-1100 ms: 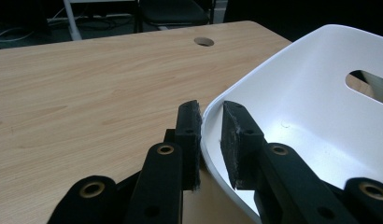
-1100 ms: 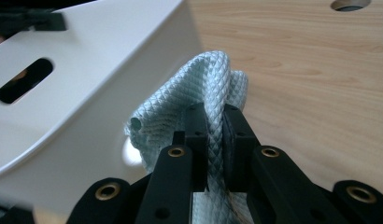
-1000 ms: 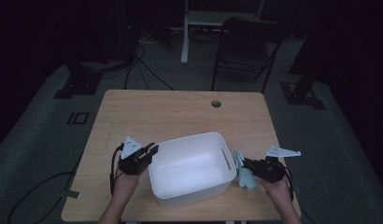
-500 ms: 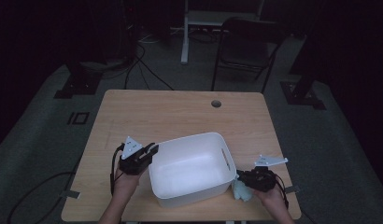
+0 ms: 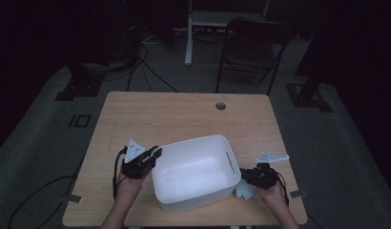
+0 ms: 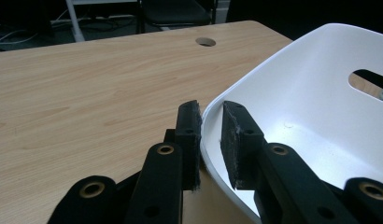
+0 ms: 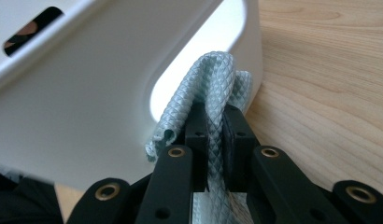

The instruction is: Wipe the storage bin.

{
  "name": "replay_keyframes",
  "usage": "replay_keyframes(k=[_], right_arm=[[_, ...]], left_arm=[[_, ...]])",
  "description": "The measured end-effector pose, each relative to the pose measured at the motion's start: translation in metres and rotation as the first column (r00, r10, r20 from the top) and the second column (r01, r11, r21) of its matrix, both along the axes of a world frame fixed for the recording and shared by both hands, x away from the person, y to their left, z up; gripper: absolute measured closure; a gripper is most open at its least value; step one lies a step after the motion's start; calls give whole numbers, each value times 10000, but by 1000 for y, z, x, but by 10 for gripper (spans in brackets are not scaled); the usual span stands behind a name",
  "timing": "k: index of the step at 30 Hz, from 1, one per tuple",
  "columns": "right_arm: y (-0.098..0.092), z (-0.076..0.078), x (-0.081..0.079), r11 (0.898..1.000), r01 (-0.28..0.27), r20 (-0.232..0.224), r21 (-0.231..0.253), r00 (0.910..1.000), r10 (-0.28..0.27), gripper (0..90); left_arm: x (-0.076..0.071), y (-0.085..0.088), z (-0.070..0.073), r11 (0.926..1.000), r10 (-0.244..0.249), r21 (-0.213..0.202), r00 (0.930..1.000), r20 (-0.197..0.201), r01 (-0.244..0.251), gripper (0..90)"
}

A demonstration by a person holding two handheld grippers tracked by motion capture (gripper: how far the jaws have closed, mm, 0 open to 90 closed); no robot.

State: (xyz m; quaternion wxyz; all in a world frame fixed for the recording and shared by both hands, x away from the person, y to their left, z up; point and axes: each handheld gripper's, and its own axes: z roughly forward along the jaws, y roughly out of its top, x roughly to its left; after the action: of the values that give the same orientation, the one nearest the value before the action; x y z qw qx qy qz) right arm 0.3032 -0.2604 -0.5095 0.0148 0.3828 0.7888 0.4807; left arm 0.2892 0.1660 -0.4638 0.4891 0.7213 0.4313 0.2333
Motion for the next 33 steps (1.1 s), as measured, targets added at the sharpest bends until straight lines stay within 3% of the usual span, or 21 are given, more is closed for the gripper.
replay_keyframes(k=[5,7,10,12,18,20,23,25,29,31,33], right_arm=[[3,-13,9,9996,3,-488,-276,9988,-17,830],[3,-8,10,9996,-14,-339,-272,9994,5,830],[2,3,13,9998,72,-47,167,10000,-71,830],[4,3,17,9999,56,-70,144,10000,-55,831],[7,-17,28,9999,121,-792,-18,9968,-122,831],[8,-12,29,9997,71,-651,-224,9978,-85,830],[7,0,33,9996,226,-344,181,9992,-219,831],[9,3,36,9996,250,-248,144,9994,-247,832],[10,-4,40,9994,300,-385,176,9988,-293,832],[13,-17,45,9991,418,-745,30,9964,-415,831],[12,-18,48,9994,333,-867,-23,9957,-334,830]], left_arm=[[0,0,0,10000,-7,12,10000,-3,7,773],[0,0,0,10000,-35,13,10000,-6,35,773],[0,0,0,10000,-15,29,10000,-1,15,773],[0,-1,0,10000,61,39,10000,-12,-61,773],[0,-1,1,9999,63,109,10000,-50,-63,773],[0,-1,1,9999,67,84,10000,-52,-66,773],[-1,-2,1,9999,72,137,10000,-38,-71,773],[-1,-3,1,9997,120,199,9999,-34,-120,773],[-1,-3,1,9998,141,142,9999,-23,-141,773],[-1,-4,1,9996,196,181,9998,-33,-195,773],[-1,-3,1,9997,165,171,9999,-54,-164,773]])
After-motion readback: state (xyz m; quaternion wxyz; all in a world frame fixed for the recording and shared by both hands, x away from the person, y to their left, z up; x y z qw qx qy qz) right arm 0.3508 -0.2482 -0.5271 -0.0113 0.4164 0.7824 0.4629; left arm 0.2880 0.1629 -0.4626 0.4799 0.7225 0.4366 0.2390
